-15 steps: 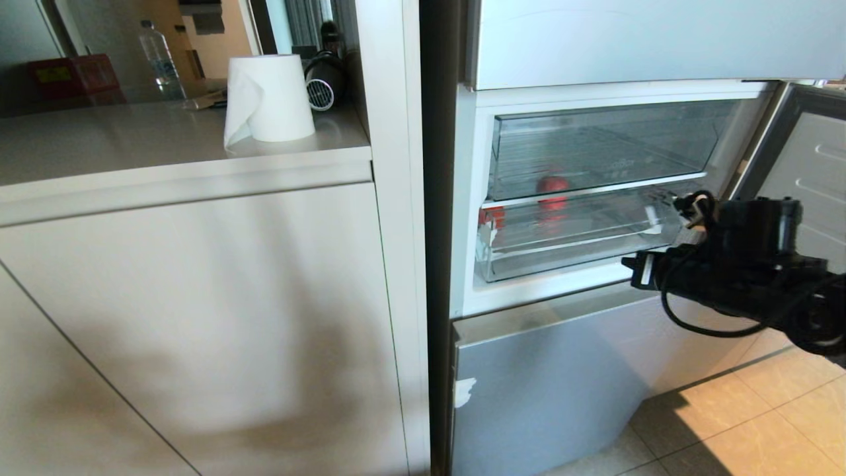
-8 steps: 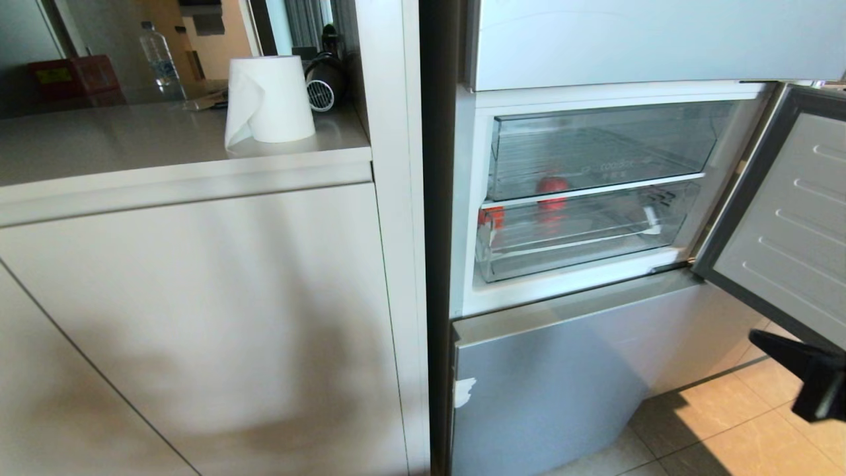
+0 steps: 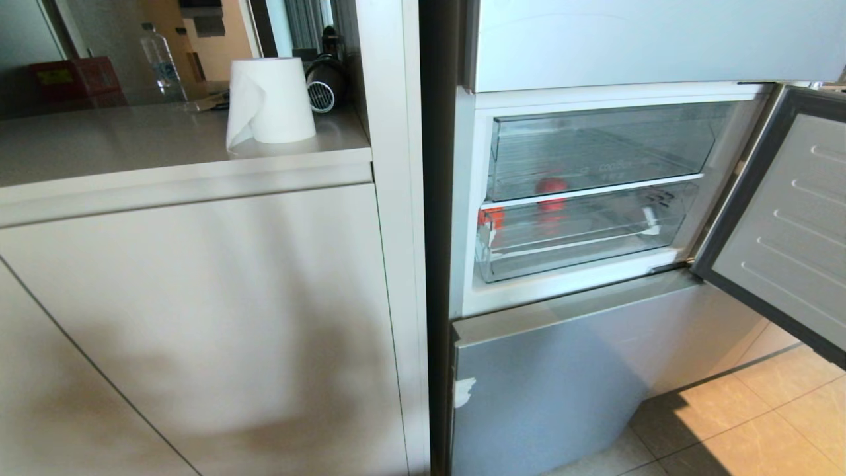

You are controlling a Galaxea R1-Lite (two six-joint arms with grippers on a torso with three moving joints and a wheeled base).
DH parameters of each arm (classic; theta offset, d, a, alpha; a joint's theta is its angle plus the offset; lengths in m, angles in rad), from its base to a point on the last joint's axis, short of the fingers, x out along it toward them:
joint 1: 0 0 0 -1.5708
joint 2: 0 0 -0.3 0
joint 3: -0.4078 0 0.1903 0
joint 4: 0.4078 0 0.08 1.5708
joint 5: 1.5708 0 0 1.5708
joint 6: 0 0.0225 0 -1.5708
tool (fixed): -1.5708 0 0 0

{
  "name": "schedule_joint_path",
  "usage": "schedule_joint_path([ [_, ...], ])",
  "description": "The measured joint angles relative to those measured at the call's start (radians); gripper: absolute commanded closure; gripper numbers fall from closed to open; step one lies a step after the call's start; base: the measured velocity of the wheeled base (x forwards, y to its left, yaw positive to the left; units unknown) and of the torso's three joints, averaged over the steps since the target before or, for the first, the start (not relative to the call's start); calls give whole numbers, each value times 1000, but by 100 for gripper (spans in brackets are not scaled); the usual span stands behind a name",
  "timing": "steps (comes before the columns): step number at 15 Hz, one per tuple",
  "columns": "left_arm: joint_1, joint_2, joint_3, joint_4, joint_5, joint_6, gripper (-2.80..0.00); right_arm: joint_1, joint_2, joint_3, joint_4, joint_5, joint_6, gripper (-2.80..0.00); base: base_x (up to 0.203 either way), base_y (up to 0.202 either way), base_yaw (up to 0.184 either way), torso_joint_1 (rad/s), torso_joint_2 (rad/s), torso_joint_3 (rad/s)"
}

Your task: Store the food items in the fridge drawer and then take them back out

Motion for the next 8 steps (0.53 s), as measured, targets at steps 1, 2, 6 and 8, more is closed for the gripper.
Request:
schedule_joint_path([
  [1, 0, 0, 0, 0, 0, 0, 0, -6, -51, 10, 3, -1, -4, 0, 0, 0, 0, 0, 0, 0],
  [2, 0, 0, 0, 0, 0, 0, 0, -11, -91, 19, 5, -3, -6, 0, 0, 0, 0, 0, 0, 0],
  [6, 0, 0, 0, 0, 0, 0, 0, -16, -155, 26, 3, -6, 2, 0, 0, 0, 0, 0, 0, 0],
  [8, 0, 0, 0, 0, 0, 0, 0, -16, -164, 27, 2, -9, 17, 0, 0, 0, 0, 0, 0, 0],
])
